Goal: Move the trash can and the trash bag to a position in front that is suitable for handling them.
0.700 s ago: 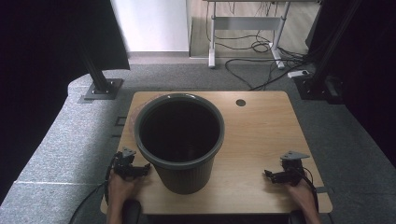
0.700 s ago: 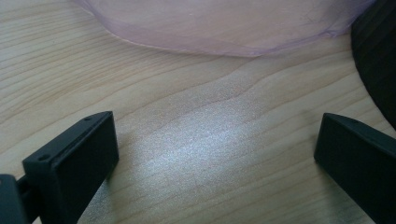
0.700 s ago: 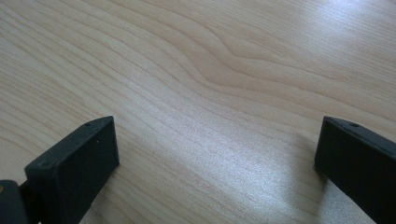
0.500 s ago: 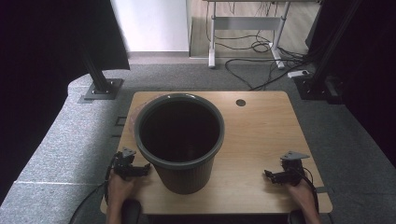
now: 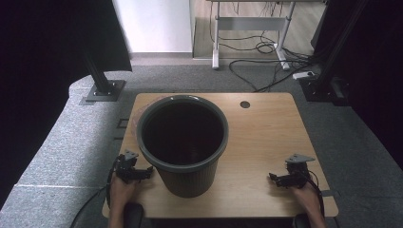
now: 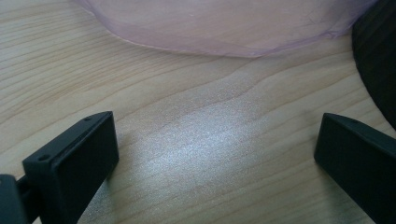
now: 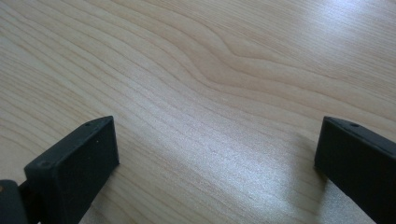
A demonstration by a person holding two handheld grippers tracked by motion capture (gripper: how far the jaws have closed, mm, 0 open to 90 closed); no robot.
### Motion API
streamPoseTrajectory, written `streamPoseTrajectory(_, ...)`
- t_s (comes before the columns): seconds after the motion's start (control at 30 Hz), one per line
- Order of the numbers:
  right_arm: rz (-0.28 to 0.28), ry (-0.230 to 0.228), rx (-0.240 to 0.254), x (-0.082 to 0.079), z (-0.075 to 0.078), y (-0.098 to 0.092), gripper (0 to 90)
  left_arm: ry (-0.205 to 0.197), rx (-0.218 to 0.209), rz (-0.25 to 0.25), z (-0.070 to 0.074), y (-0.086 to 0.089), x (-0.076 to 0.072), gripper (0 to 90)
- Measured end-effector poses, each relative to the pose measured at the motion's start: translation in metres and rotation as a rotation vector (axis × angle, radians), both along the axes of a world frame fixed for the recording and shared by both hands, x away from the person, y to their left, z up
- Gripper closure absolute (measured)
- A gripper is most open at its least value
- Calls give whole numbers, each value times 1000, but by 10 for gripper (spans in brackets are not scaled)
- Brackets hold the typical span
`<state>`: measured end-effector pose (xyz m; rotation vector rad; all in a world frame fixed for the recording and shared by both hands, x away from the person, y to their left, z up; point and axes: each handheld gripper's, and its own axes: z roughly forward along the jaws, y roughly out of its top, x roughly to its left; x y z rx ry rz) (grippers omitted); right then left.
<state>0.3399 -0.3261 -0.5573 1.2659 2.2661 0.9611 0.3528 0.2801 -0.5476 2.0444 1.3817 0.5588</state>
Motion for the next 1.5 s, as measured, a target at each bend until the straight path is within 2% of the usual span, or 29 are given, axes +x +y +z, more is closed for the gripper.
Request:
streamPoseTrajectory(0.2,-3,0,0,-2,0,2,0,4,-6,6,1,0,-1,0)
streamPoseTrajectory(0.33,3,0,1,-3,0,3,0,24,-58,-7,4,2,-2,0)
streamPoseTrajectory(0.4,3,3,7,-3,0,3,0,22,-58,-13,6,2,-4,0)
streamPoseTrajectory(0.53,-2,19,35,-3,3,1,0,-6,-71,-17,15,4,-7,0)
streamPoseTrajectory(0.7,6,-6,47,-5,13,1,0,-48,-89,-21,32,7,-13,0)
streamPoseTrajectory(0.8,15,-12,55,-5,21,3,0,-80,-123,-26,45,7,-18,0)
streamPoseTrajectory(0.83,22,-20,58,-5,28,6,0,-95,-126,-30,53,5,-20,0)
streamPoseTrajectory(0.87,22,-20,58,-5,28,6,0,-95,-126,-30,53,5,-20,0)
streamPoseTrajectory(0.93,35,-30,73,-4,41,11,0,-108,-128,-37,59,2,-23,0)
streamPoseTrajectory(0.97,35,-30,73,-4,41,11,0,-111,-133,-43,62,1,-24,0)
streamPoseTrajectory(1.0,45,-39,84,-4,49,15,0,-110,-139,-52,64,-1,-25,0)
streamPoseTrajectory(1.1,64,-40,96,-4,57,22,0,-113,-150,-77,67,-9,-27,0)
streamPoseTrajectory(1.17,78,-36,103,-4,60,27,0,-109,-145,-94,68,-15,-27,0)
streamPoseTrajectory(1.23,95,-35,105,-4,62,32,0,-115,-118,-87,70,-20,-28,0)
streamPoseTrajectory(1.5,122,-41,99,-5,64,42,0,-103,-140,-104,68,-33,-25,0)
